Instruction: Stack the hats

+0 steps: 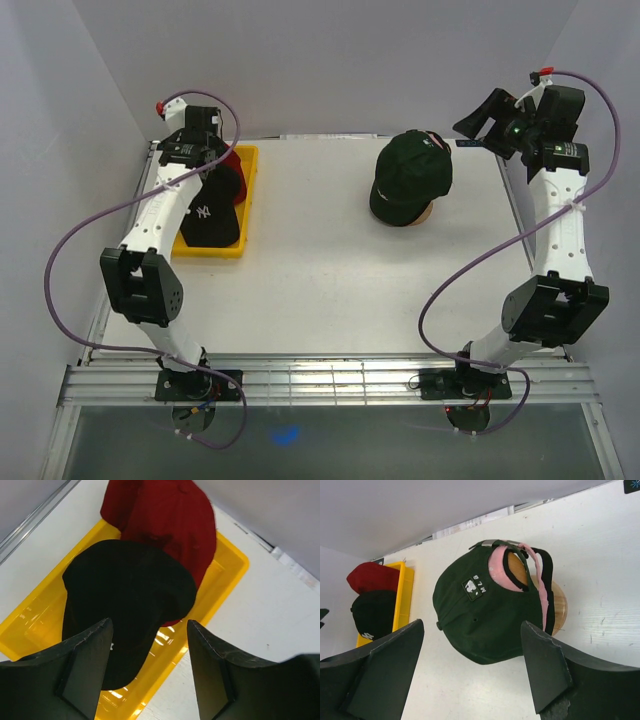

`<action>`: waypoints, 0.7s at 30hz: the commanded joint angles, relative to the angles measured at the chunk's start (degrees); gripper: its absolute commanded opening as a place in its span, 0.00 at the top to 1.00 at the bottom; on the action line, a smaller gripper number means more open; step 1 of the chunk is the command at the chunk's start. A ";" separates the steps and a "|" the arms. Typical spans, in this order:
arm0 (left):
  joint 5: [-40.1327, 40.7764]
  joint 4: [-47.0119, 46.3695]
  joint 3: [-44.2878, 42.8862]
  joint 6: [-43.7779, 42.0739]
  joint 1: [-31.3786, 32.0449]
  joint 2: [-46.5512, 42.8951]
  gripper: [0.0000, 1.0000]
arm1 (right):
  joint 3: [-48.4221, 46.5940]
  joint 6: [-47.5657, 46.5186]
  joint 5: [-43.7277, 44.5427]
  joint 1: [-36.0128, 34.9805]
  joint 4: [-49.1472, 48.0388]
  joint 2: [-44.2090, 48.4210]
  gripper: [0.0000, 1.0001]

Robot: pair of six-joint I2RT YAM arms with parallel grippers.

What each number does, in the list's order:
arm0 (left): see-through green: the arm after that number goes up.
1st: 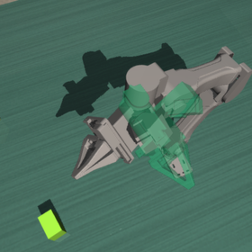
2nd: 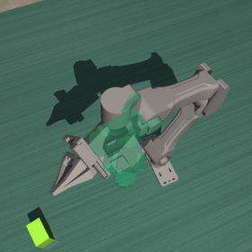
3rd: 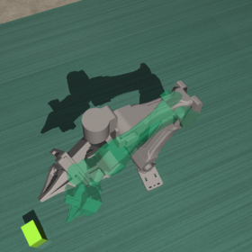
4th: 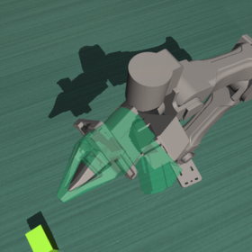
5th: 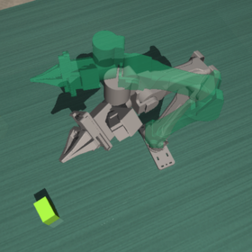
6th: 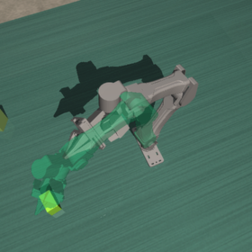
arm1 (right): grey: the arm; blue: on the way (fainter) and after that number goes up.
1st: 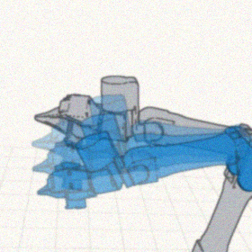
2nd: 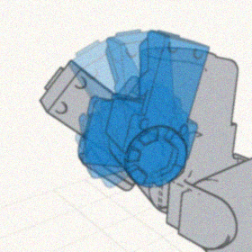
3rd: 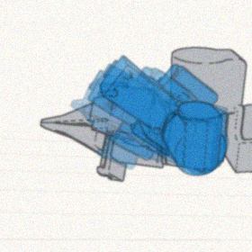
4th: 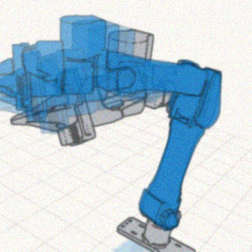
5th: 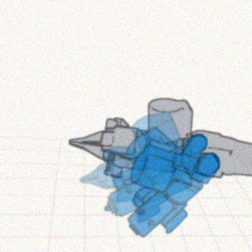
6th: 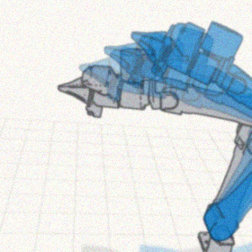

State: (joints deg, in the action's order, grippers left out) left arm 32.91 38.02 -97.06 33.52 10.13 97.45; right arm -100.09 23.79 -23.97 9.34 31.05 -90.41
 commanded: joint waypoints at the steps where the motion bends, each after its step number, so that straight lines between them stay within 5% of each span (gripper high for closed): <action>1: -1.87 5.14 -2.44 1.90 -3.96 1.86 0.29 | 3.14 -0.23 -1.96 -0.20 -2.75 2.34 0.17; 21: -6.71 4.96 -3.41 1.72 -7.32 11.89 0.35 | 7.19 -1.11 -1.96 -0.64 -3.63 3.66 0.20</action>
State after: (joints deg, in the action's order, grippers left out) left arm 26.30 42.70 -99.94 34.39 3.40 110.65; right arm -93.03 23.55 -25.39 8.88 29.71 -88.09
